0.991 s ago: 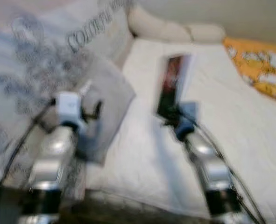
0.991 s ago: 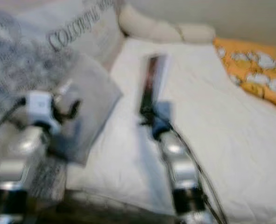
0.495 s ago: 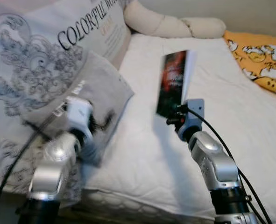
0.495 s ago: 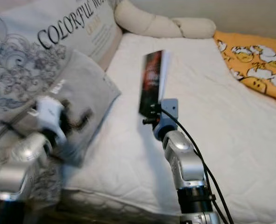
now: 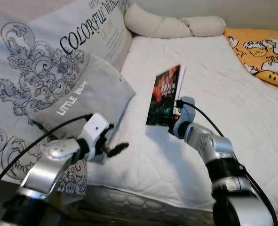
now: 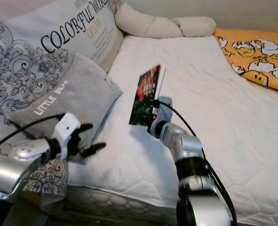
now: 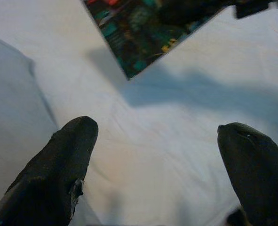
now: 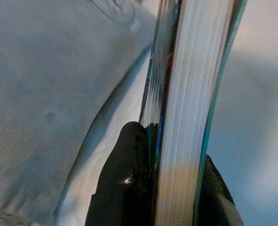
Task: Clean up the room
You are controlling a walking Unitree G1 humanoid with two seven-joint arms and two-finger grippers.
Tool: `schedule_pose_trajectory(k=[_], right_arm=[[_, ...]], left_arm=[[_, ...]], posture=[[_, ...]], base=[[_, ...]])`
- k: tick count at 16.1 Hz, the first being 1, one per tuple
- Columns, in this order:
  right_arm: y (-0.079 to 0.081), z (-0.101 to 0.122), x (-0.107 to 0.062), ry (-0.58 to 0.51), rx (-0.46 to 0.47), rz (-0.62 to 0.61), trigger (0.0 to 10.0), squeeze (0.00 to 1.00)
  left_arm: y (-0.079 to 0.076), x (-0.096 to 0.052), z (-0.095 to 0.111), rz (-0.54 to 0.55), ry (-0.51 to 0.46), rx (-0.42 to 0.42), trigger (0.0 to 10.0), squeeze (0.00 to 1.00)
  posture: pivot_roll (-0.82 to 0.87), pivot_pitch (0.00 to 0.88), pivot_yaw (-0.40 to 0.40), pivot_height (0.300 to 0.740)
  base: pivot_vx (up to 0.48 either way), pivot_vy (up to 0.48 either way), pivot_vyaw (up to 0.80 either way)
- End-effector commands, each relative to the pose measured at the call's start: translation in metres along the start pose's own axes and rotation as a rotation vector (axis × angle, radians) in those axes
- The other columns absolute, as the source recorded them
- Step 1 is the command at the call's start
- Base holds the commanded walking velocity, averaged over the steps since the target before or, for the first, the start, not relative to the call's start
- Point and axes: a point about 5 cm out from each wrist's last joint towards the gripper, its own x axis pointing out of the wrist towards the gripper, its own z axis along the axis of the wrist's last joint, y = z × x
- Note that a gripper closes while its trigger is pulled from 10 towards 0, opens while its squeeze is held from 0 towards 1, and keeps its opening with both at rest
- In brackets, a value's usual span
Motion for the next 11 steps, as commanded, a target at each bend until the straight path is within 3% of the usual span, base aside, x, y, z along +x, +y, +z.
schedule_pose_trajectory(k=[1,2,3,6,7,8,11], right_arm=[[0.007,0.002,0.004,0.004,0.040,0.040,10.0,0.00],[0.006,-0.009,0.010,0.064,0.127,0.053,10.0,0.00],[0.004,-0.020,0.013,0.113,0.156,0.056,10.0,0.00],[-0.008,-0.042,0.014,0.195,0.122,-0.032,10.0,0.00],[-0.013,-0.046,0.014,0.203,0.086,-0.065,10.0,0.15],[-0.026,-0.055,0.011,0.213,0.013,-0.155,10.0,1.00],[-0.043,-0.062,0.005,0.210,-0.026,-0.248,10.0,1.00]], left_arm=[[0.001,-0.004,0.004,-0.011,-0.003,0.005,10.0,0.00],[0.001,-0.007,0.002,-0.018,0.015,-0.012,10.0,0.00],[0.002,-0.009,0.000,-0.014,0.034,-0.018,10.0,0.00],[0.002,-0.010,-0.007,-0.002,0.084,-0.036,10.0,0.00],[0.002,-0.010,-0.009,0.007,0.098,-0.037,10.0,0.00],[0.002,-0.009,-0.012,0.037,0.120,-0.046,10.0,0.00],[-0.001,-0.007,-0.014,0.044,0.129,-0.051,10.0,0.00]], posture=[[0.06,0.000,0.068,0.740],[0.08,0.000,0.056,0.740],[0.09,0.000,0.049,0.740],[0.10,0.000,0.041,0.740],[0.10,0.000,0.040,0.740],[0.11,0.000,0.036,0.740],[0.12,0.000,0.033,0.740]], base=[[0.000,0.000,0.00],[0.000,0.000,0.00],[0.000,0.000,0.00],[0.000,0.000,0.00],[0.000,0.000,0.00],[0.000,0.000,0.00],[0.000,0.000,0.00]])
